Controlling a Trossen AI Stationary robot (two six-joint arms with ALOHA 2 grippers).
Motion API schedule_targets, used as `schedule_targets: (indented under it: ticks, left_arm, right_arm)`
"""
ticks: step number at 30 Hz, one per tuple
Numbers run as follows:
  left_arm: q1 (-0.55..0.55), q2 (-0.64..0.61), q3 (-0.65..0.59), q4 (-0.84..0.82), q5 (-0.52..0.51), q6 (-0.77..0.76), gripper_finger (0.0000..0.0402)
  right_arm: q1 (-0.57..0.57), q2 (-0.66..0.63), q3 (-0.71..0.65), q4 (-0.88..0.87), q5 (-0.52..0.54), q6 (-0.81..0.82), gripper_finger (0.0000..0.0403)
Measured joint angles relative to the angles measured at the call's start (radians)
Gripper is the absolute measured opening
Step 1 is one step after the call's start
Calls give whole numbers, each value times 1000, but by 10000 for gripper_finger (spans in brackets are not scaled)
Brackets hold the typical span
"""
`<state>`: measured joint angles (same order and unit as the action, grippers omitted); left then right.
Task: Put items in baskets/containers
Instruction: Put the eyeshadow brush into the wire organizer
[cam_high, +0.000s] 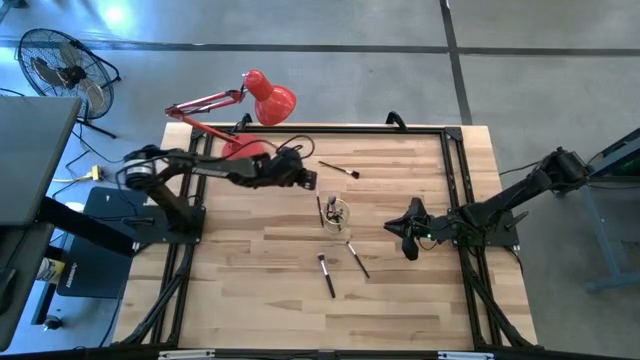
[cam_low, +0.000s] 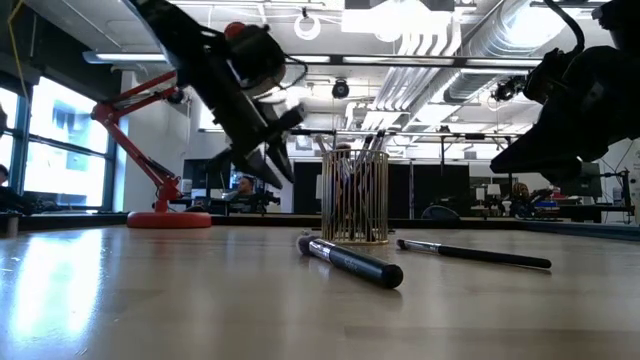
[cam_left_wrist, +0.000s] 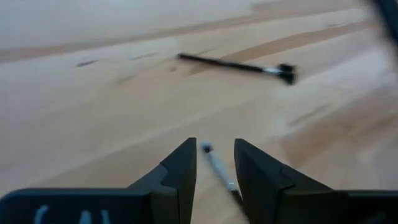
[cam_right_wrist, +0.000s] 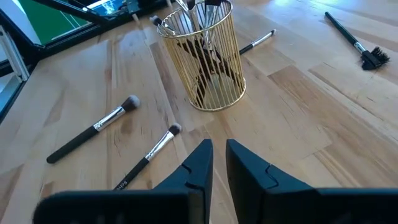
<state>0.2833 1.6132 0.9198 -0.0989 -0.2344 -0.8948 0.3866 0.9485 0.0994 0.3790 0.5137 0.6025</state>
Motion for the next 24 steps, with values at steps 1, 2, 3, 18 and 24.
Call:
schedule_targets:
  ticks: [1,2,3,18,24]
  left_arm:
    - [10,16,20,-35,9,-5,107]
    - [18,33,41,-54,19,-8,107]
    - [24,52,65,-62,31,-9,107]
    - [64,274,263,-187,220,-73,107]
    - [64,317,277,-187,217,-80,107]
  right_arm:
    - [0,0,0,0,0,0,38]
    - [0,0,0,0,0,0,36]
    - [0,0,0,0,0,0,35]
    - [1,0,0,0,-19,2,30]
    - [1,0,0,0,-30,2,30]
